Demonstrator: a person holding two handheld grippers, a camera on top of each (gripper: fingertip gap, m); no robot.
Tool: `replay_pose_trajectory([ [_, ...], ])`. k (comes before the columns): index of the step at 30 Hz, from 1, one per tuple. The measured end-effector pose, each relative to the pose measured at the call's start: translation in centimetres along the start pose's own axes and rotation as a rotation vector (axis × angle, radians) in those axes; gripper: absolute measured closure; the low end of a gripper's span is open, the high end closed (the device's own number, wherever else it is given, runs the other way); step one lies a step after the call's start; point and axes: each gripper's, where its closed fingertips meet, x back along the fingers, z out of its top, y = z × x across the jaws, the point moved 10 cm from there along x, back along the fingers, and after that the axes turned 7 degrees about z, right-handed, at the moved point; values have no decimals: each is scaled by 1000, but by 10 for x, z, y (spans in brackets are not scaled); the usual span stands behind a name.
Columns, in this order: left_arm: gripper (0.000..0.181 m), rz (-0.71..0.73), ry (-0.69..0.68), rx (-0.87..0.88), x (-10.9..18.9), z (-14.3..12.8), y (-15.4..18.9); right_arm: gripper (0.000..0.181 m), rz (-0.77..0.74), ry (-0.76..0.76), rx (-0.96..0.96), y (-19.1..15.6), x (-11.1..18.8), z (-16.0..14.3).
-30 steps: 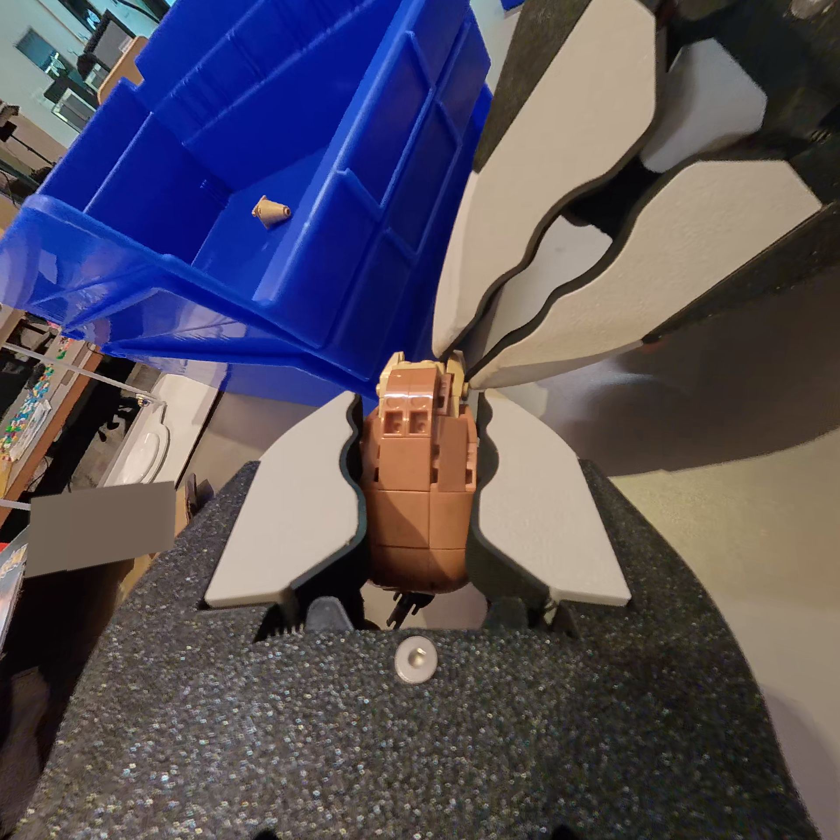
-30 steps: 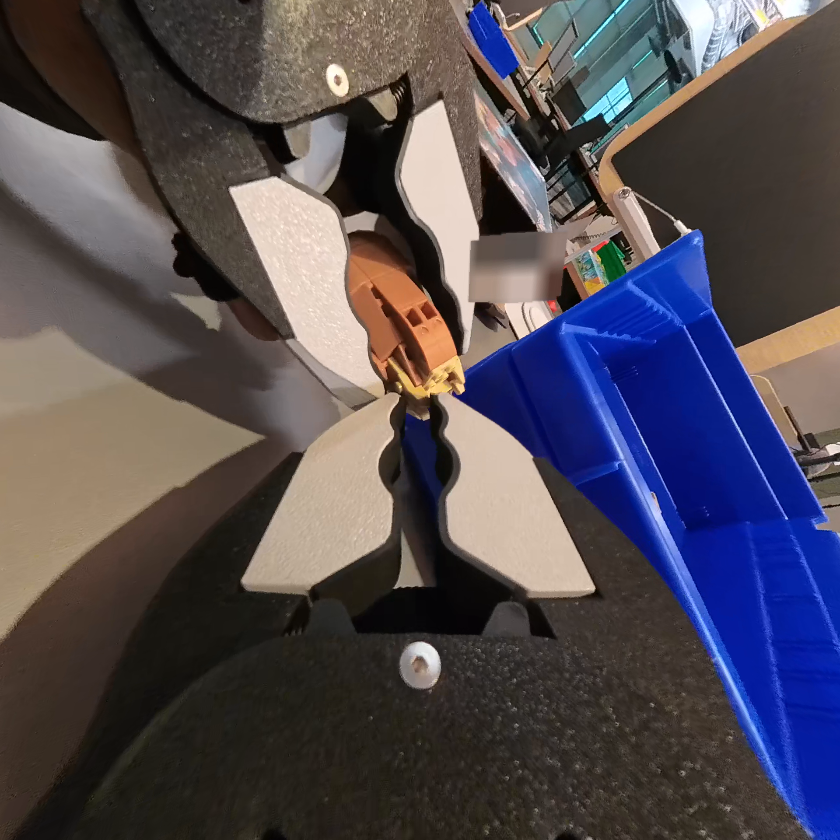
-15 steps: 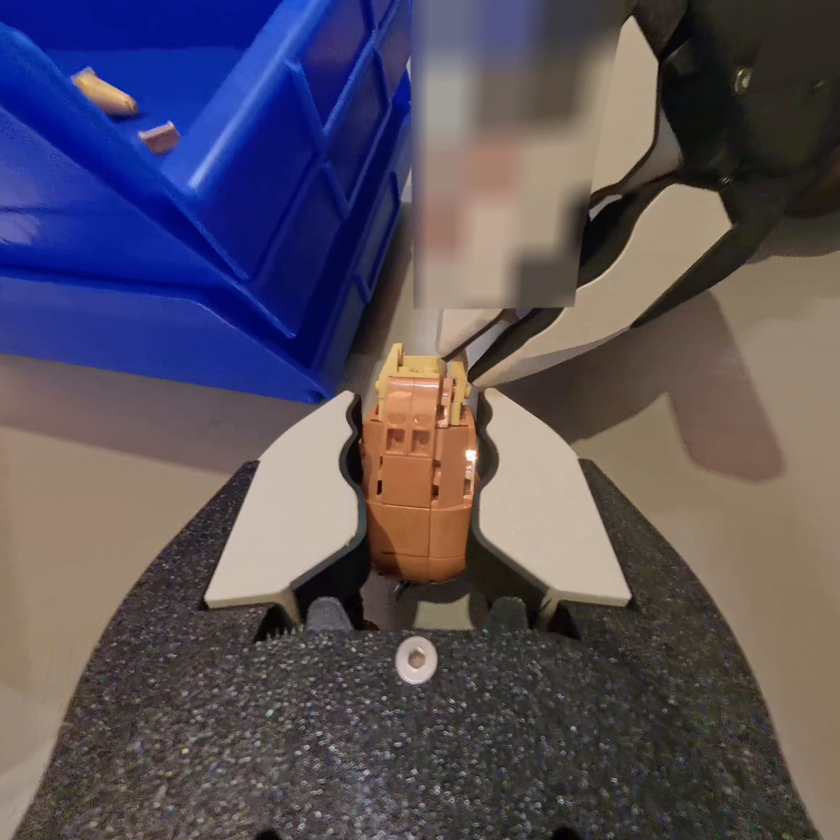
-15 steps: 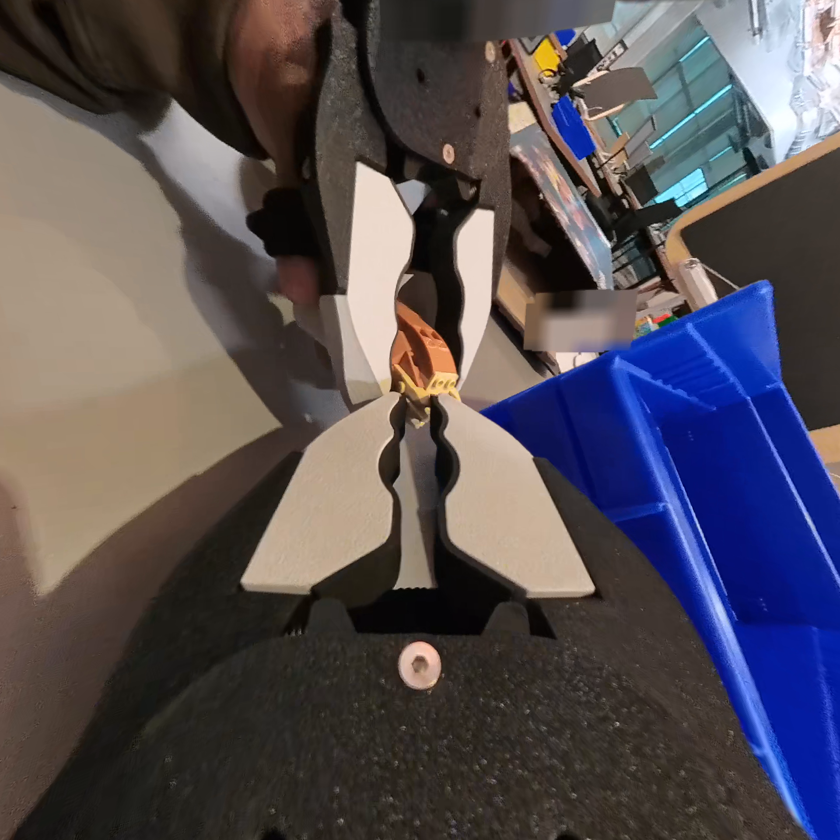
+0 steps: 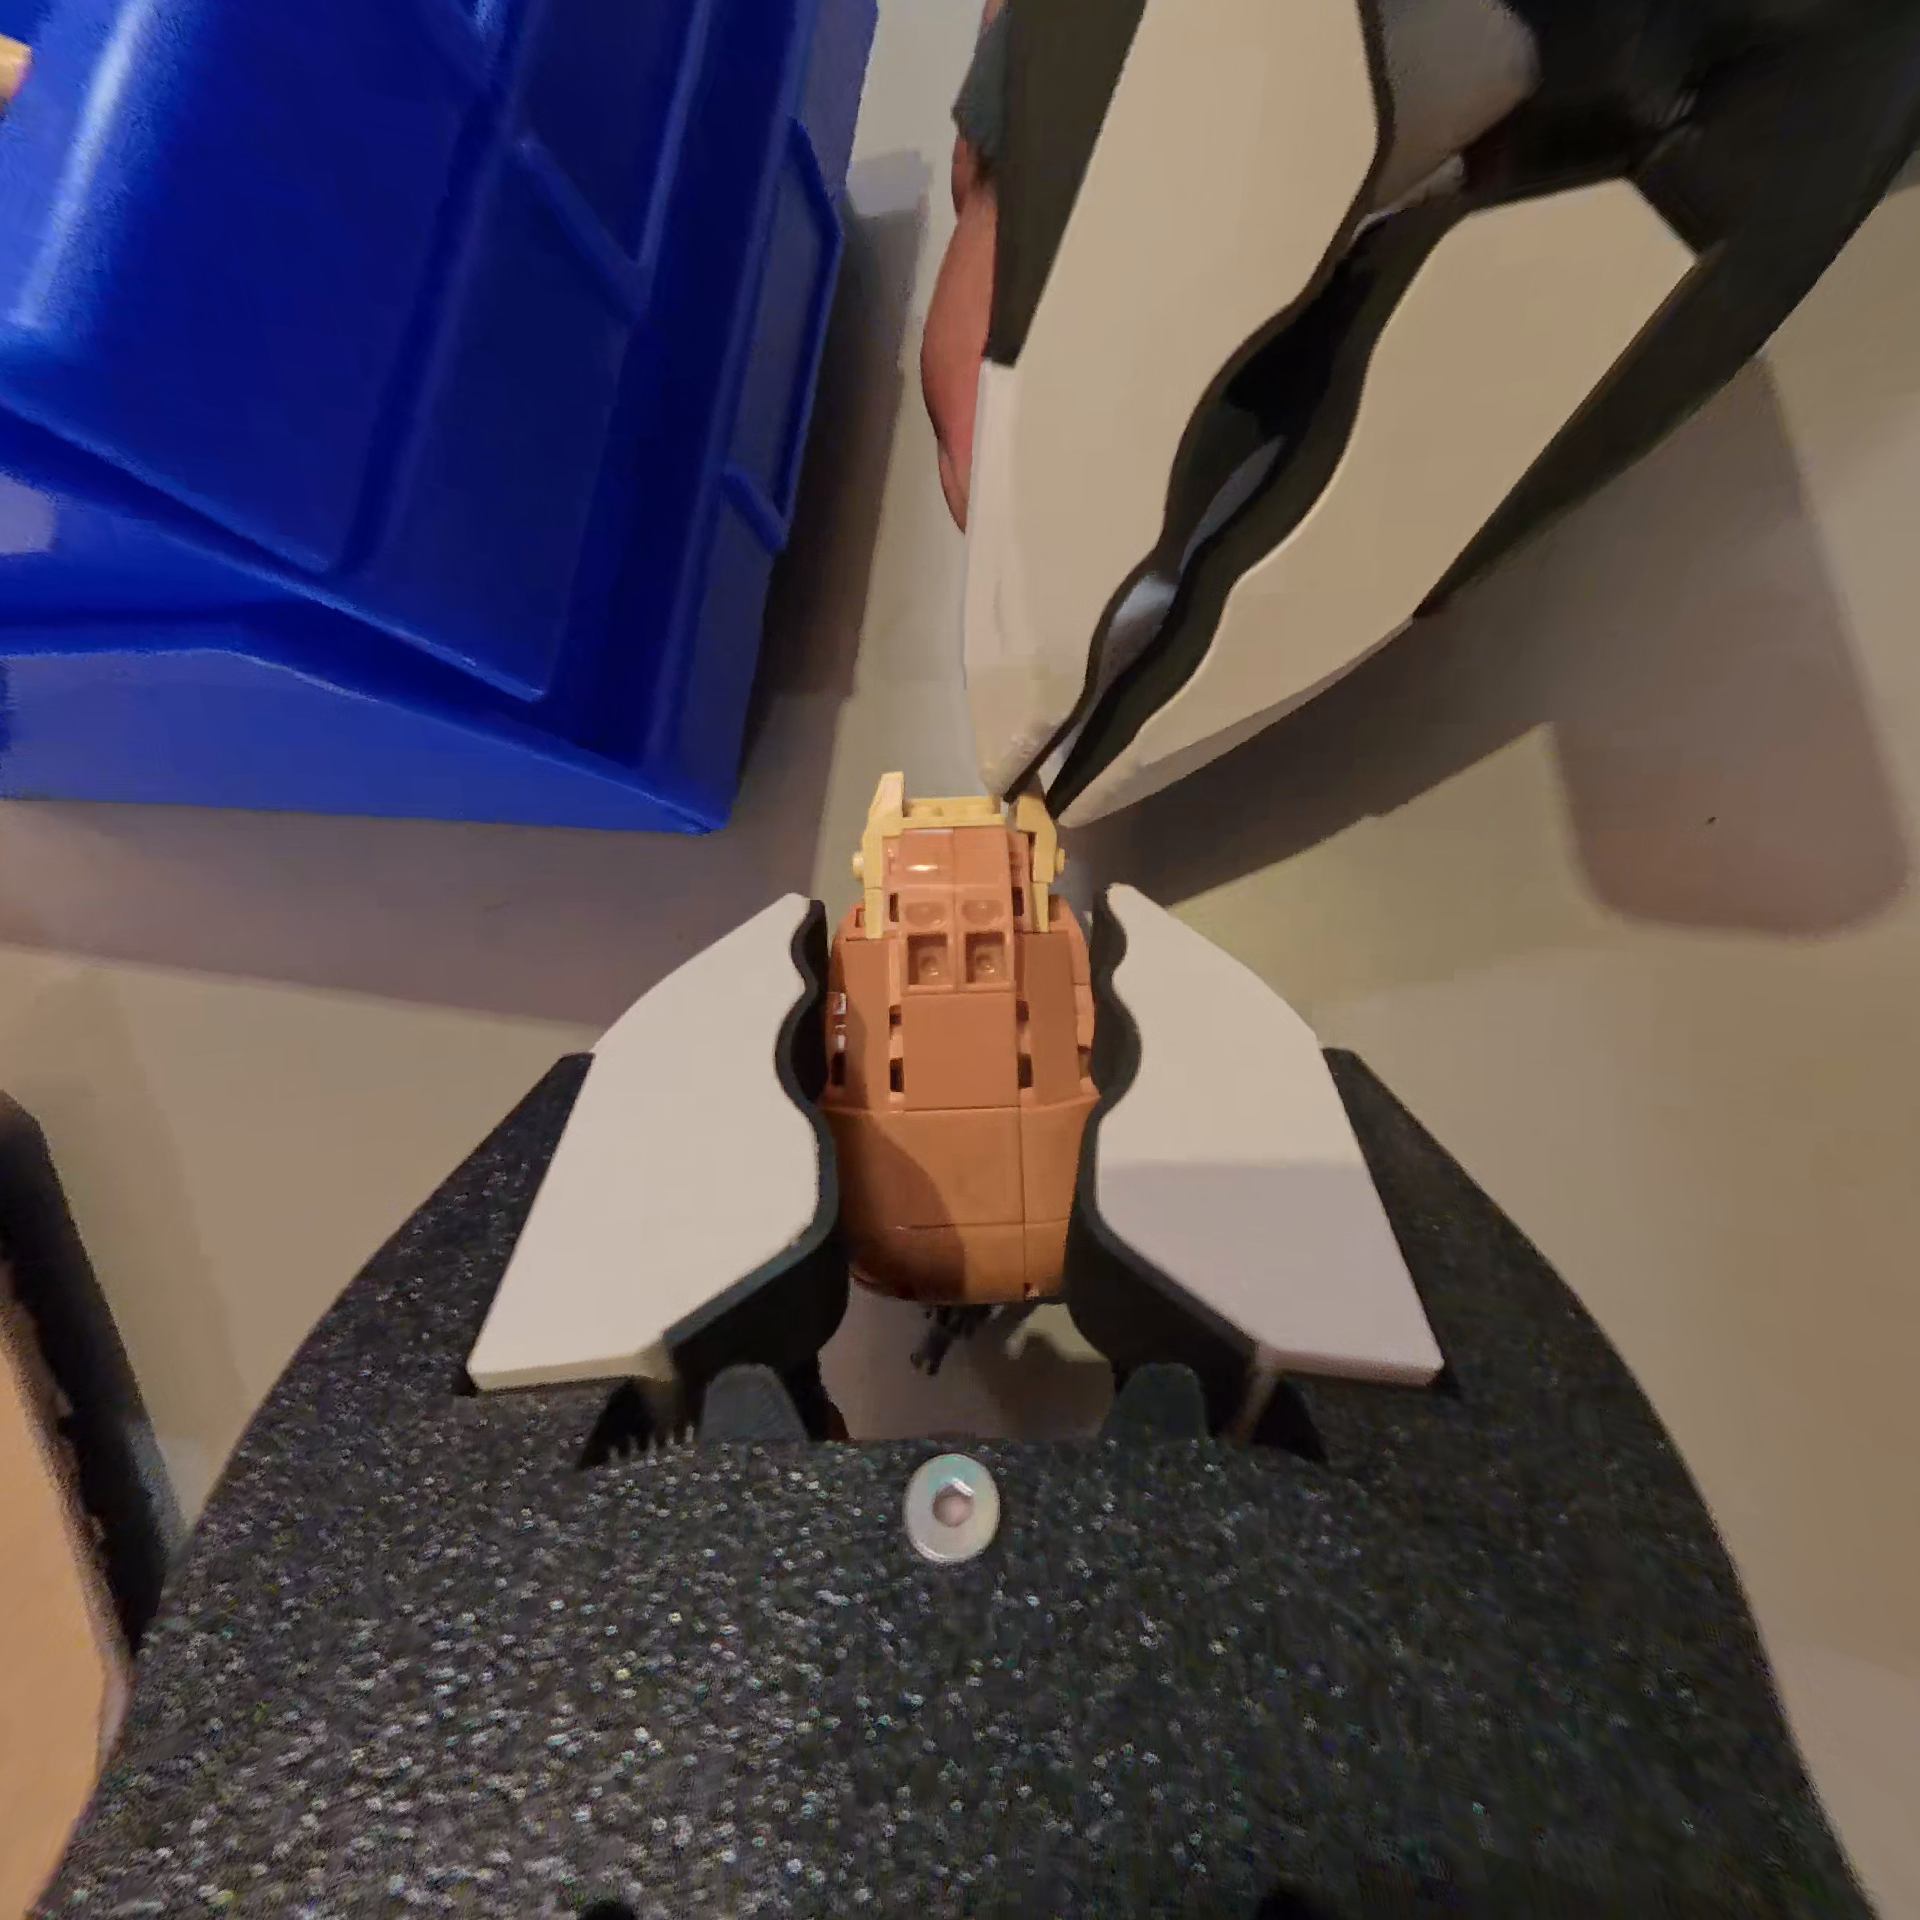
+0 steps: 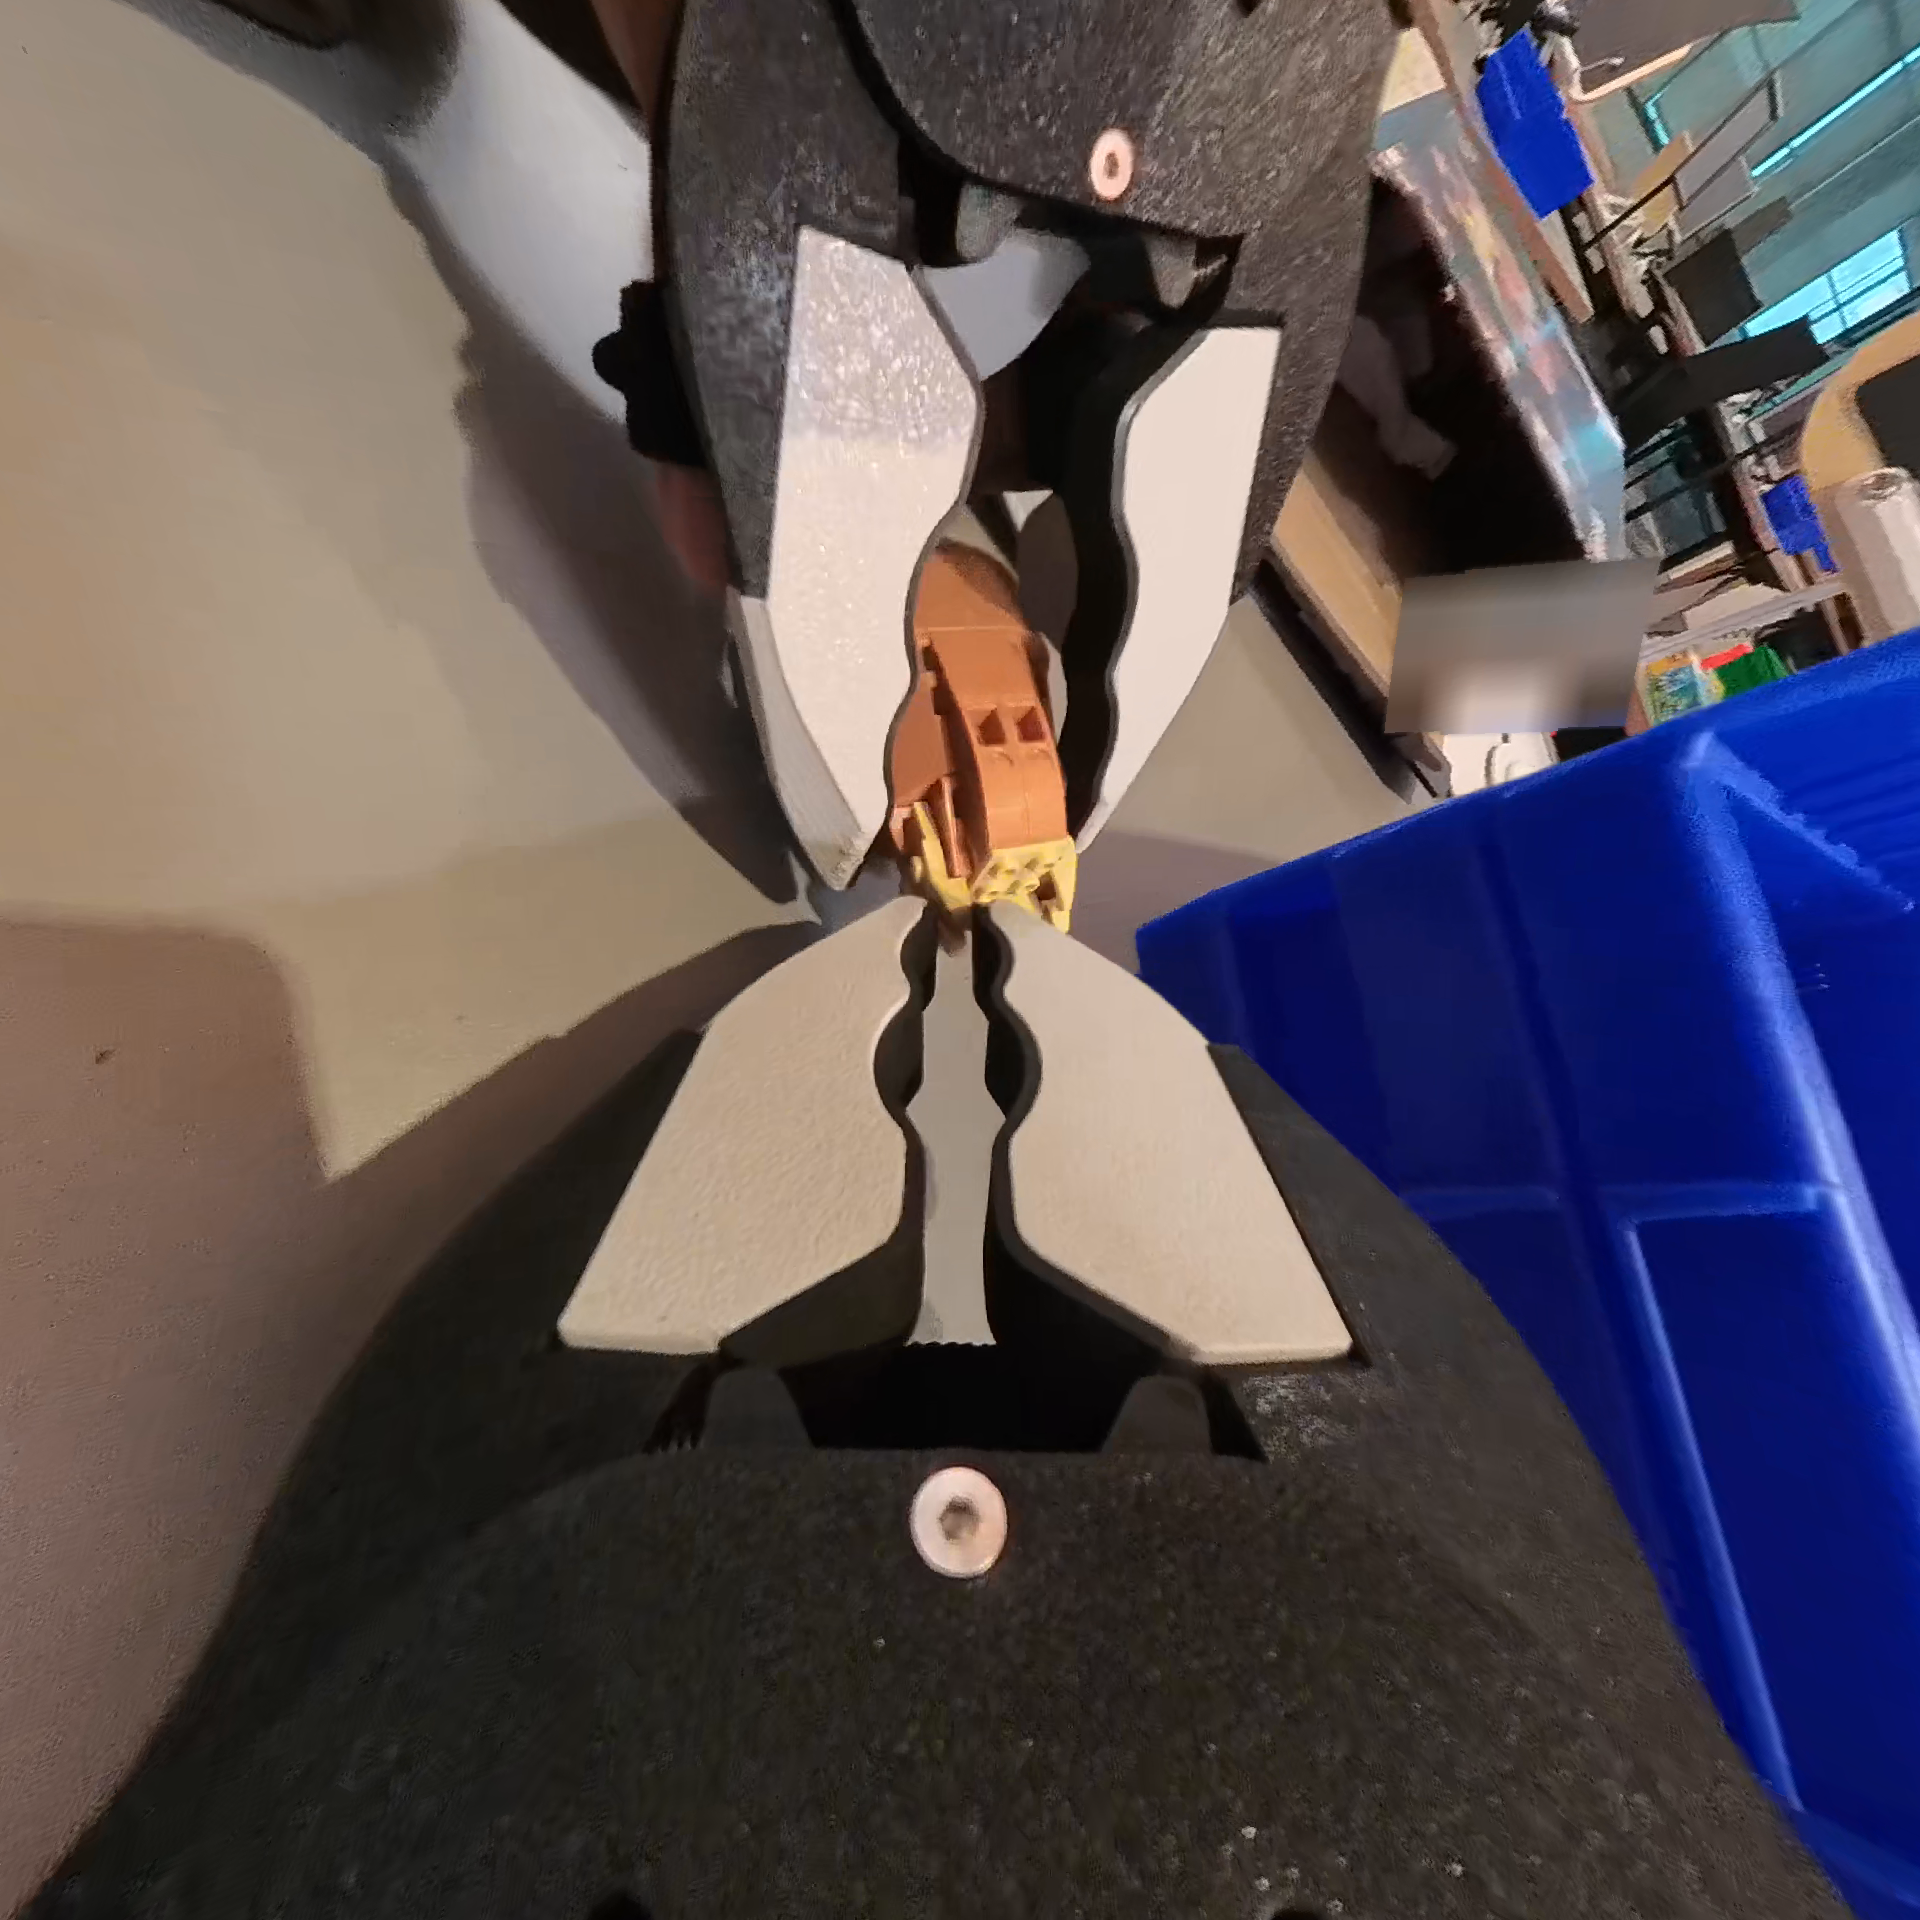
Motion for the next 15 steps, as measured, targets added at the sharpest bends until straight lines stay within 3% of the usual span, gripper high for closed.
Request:
replay_pose_trajectory([
  [5,133,-35,-33,89,-8,-1,1,176,28,-82,34,-5,-8,-6],
  [15,133,-84,3,147,-6,-9,-7,180,69,-75,38,-7,-9,-10],
])
